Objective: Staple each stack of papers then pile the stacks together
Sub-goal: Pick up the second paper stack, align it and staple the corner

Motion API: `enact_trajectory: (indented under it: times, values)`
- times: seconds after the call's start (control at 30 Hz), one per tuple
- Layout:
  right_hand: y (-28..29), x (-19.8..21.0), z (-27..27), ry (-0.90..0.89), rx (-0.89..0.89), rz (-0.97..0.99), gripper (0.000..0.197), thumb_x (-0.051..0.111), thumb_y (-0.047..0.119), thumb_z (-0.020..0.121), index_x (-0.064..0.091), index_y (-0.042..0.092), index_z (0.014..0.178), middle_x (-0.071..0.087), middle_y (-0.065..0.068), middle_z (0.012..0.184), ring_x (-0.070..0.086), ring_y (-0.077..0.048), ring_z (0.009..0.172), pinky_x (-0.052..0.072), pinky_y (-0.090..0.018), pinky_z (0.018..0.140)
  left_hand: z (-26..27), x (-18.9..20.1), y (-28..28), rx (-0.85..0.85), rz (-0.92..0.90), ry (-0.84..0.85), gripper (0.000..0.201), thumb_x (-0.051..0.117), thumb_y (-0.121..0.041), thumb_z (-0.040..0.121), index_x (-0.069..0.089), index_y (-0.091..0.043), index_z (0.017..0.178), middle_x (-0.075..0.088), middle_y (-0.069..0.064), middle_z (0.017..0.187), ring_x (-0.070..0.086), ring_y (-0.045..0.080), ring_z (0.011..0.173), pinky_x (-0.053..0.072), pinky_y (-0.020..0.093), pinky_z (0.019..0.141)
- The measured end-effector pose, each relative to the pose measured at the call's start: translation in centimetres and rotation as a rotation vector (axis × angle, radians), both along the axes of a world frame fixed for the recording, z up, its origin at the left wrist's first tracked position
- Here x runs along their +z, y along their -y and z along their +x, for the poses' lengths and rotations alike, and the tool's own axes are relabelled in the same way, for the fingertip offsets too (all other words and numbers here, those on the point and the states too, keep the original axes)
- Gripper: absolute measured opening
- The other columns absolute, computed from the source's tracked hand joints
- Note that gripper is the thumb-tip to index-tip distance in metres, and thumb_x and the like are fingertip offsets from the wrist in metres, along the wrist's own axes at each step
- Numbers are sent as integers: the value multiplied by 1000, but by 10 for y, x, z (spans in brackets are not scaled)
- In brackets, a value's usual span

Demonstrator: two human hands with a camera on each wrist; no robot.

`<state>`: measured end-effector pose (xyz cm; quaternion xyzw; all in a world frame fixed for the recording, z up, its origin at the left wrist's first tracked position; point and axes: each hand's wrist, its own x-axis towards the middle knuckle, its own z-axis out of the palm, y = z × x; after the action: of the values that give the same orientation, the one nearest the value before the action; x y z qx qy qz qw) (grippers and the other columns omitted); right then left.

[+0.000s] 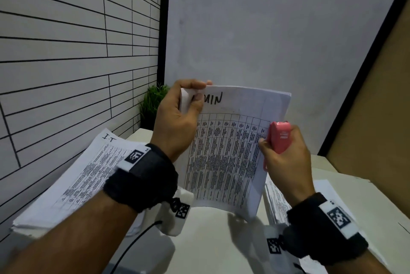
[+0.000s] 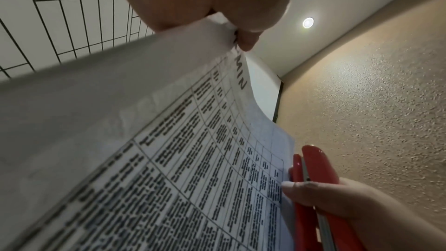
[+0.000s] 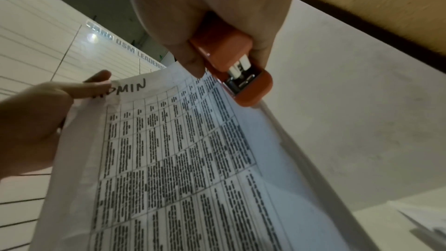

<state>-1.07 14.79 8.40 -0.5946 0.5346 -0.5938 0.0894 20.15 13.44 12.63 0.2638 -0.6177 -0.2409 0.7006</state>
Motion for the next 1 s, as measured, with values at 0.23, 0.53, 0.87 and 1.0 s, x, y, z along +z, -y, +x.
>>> enact_trajectory:
  times: [0.23,0.53,0.87,1.0]
  values:
    - [1,-3,3,37,3,22,29,71,17,84,51,18,105,59,-2,85,64,-28,78,61,-47,65,2,5,-1,4,28,-50,14,55,-10,93,57,-19,104,69,-2,112,69,12,100,61,35,79]
    - [1,-3,2,24,15,56,32,71,19,85,51,16,111,59,-5,90,64,-29,79,61,-42,64,1,-5,-3,12,212,-26,24,47,-31,95,66,-18,88,73,1,89,72,16,84,61,28,68]
    - [-3,4,0,7,22,94,32,72,19,84,51,20,109,58,-5,89,60,-26,77,59,-39,62,4,-13,-4,-25,210,-14,17,48,-25,96,63,-21,88,72,-3,87,72,8,78,58,19,61]
    - [-1,4,0,-15,13,89,33,72,18,84,51,20,109,57,-7,90,60,-26,74,57,-35,59,4,-21,-6,-6,251,-25,17,48,-26,95,62,-27,85,72,-4,89,72,12,83,61,25,68]
